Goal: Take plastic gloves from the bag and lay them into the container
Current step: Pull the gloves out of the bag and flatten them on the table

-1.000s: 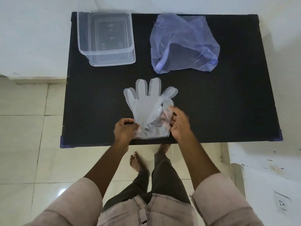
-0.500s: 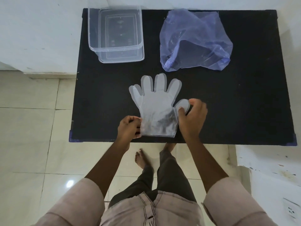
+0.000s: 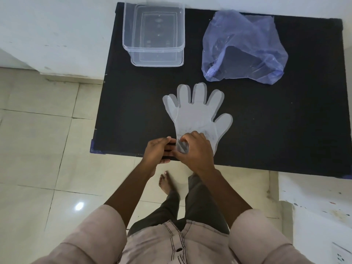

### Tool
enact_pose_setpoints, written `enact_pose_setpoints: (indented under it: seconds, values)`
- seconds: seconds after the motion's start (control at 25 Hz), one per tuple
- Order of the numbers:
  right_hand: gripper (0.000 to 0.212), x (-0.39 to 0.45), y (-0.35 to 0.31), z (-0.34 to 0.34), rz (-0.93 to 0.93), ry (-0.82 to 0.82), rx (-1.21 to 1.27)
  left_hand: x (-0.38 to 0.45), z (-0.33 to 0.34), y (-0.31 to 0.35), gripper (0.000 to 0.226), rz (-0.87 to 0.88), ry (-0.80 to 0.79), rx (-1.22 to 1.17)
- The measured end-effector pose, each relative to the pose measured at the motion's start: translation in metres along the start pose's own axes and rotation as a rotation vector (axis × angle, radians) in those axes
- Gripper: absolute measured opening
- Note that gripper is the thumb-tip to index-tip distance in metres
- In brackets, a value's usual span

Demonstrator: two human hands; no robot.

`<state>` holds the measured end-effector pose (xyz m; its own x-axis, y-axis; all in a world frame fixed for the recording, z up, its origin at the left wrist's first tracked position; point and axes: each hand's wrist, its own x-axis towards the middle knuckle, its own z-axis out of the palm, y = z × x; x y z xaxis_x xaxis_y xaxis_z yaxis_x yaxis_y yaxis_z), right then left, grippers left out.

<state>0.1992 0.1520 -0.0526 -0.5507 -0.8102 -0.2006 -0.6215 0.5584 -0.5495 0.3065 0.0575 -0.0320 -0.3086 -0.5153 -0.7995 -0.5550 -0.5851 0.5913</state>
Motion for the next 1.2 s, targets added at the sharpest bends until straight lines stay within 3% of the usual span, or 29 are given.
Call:
enact_pose_setpoints:
  seconds: [0.36,0.56,0.72,0.84,0.92,1.0,1.2]
  values:
    - [0.018,0.001,-0.002,-0.002,0.197,0.043,0.173,-0.003,0.001,-0.005,0.020,0.010,0.002,-0.058]
    - [0.013,0.000,0.002,-0.010,0.292,0.049,0.324,0.005,0.006,-0.007,0.019,0.071,0.098,0.089]
    - [0.012,0.005,0.007,-0.023,0.258,0.070,0.266,0.007,0.008,-0.013,0.017,0.283,0.192,0.392]
    - [0.010,0.012,0.009,-0.030,0.226,0.078,0.218,-0.004,0.011,-0.026,0.034,0.721,0.349,0.850]
    - [0.012,0.016,0.009,-0.033,0.223,0.069,0.204,-0.009,0.017,-0.041,0.053,0.965,0.286,1.121]
    - [0.015,0.019,0.008,-0.034,0.227,0.064,0.176,-0.004,0.019,-0.058,0.068,1.020,0.193,1.320]
    - [0.018,0.021,0.010,-0.037,0.225,0.055,0.148,0.023,0.014,-0.067,0.082,0.886,0.067,1.474]
